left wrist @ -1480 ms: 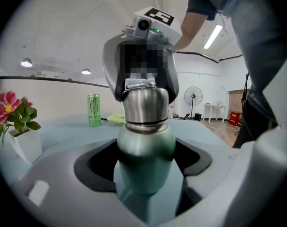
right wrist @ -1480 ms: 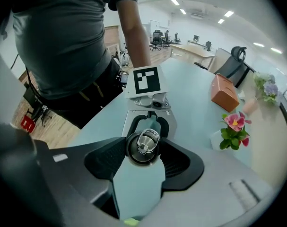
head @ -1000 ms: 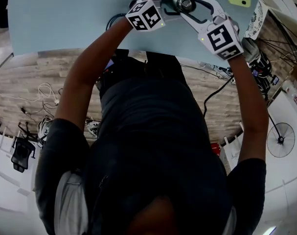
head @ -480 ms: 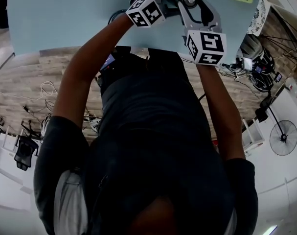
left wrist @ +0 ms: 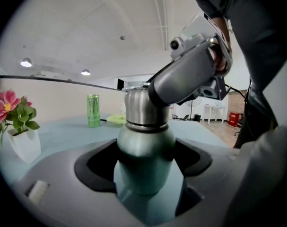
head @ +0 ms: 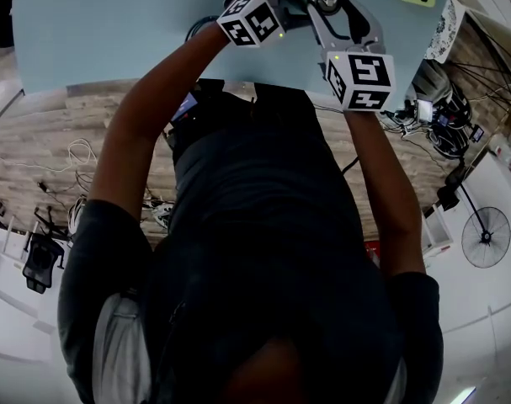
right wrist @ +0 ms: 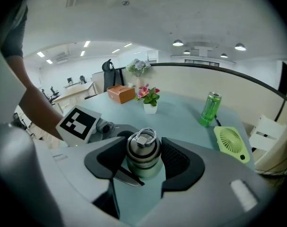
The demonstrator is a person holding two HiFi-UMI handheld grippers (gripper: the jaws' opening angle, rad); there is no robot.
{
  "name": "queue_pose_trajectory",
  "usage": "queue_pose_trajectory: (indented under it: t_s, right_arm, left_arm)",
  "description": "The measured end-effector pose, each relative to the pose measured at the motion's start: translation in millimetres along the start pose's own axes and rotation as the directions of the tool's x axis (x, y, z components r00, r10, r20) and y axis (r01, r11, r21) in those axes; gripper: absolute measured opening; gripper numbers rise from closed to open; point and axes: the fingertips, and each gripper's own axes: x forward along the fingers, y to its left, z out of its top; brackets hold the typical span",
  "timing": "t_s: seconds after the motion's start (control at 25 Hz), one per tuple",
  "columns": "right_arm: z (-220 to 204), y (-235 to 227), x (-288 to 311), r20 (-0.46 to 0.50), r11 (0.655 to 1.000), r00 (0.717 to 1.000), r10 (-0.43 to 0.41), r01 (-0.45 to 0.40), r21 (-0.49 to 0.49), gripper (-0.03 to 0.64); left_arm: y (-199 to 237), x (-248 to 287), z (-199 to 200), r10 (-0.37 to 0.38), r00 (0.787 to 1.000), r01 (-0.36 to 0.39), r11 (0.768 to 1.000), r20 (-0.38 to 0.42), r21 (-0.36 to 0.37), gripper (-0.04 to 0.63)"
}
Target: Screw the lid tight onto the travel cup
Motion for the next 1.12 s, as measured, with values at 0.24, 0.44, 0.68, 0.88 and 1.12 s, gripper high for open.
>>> queue_pose_trajectory:
  t_s: [0.24,0.44,0.68,0.88,1.12]
  right_arm:
    - [9.6,11.4,-6.7,-0.158,0.925,0.963,0.22,-0.257,-0.28,0.275]
    - [-2.2,22.8,-10.4,-0.462,0.558,0.821,0.336,-0.569,-0.605,0.275]
    - [-19.3,18.0,-6.4,-0.705,0.095,0.663,0.251,-0.742,-0.664,0.273]
    - [-22.2,21.5,-2.3,-0.735,-0.145,0.653,0.182,-0.721,-0.677,0.272]
    - [-25.9,19.6,-3.7,-0.737,-0.148,0.641,0.215,-0.724,-0.674,0.241]
  left_arm:
    - [1.0,-0.3,-0.5,0.0,1.0,0.0,1.0,0.0,-0.002,0.408]
    - [1.7,-0.7,-0.2,0.001,1.0,-0.001,1.0,0.001,-0.002,0.408]
    - [2.3,-0.2,-2.5,0.002,1.0,-0.002,1.0,-0.001,-0.003,0.408]
    - [2.2,-0.1,-2.3,0.003,1.0,-0.003,1.0,0.003,-0.004,0.408]
    - [2.3,-0.5,-2.7,-0.001,1.0,0.001,1.0,0.007,-0.002,0.408]
